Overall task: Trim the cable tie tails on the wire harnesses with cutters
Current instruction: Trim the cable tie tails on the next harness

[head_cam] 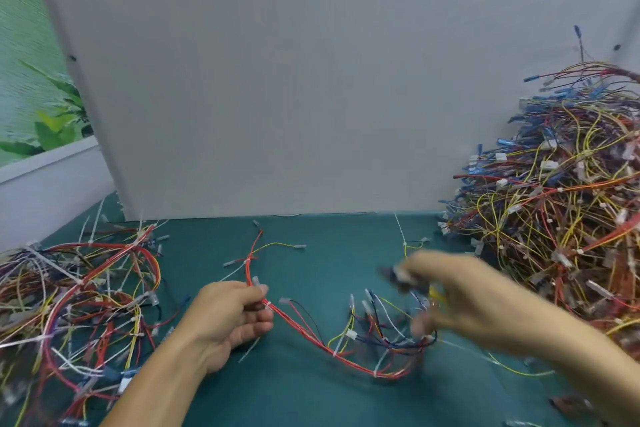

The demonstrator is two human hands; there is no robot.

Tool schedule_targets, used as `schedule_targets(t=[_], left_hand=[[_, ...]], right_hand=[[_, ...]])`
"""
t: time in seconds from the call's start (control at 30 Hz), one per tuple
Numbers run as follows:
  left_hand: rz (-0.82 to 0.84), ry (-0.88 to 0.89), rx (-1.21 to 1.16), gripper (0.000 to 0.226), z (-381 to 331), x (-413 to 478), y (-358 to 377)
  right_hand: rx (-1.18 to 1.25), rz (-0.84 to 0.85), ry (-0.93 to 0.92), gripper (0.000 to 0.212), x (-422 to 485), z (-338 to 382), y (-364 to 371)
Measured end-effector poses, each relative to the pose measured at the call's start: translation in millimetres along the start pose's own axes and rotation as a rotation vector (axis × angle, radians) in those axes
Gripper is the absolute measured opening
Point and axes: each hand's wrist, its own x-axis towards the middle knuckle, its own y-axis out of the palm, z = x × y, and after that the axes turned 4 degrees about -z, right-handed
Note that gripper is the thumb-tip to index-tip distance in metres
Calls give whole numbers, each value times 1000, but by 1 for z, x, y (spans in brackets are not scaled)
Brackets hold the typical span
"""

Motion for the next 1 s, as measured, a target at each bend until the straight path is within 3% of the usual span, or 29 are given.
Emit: schedule_targets(t=[0.03,0.1,0.2,0.27,0.33,0.4,0.5,0.57,0.63,0.73,0.83,0.93,1.0], left_hand=[[7,-17,-55,15,-2,0,0],[21,-52,-169,10,-5,-1,1],[61,-97,-289,5,-11,-2,1],[77,-109,-320,5,-14,-2,-1],[82,-108,-342,6,-17,-3,-3],[90,-114,-381,8,-20,-3,-4],[100,-142,-429,9,-21,-3,-4],[114,-160,-449,7,-22,-4,-3],[120,-166,-454,5,-22,-4,-4],[96,-143,-402,5,-21,-2,-8],[74,-115,-315,6,-18,-1,-7],[42,-88,-193,9,-14,0,-6],[-16,-20,20,8,-10,3,-9]], right_hand=[[-55,58,-59,43,-10,4,11],[-274,16,-252,40,-19,7,36],[-449,-155,-475,12,-18,6,62],[-356,-244,-446,22,-12,2,64],[-142,-318,-262,34,-6,-3,56],[22,-306,-113,25,-3,-7,45],[-183,-201,-195,27,-2,-8,40],[-418,-259,-360,18,-2,-8,51],[-463,-325,-455,15,-4,-11,63],[-208,-419,-319,31,-2,-13,58],[244,-439,2,18,10,-13,36],[472,-83,297,18,22,-18,19],[433,125,368,20,24,-20,22]])
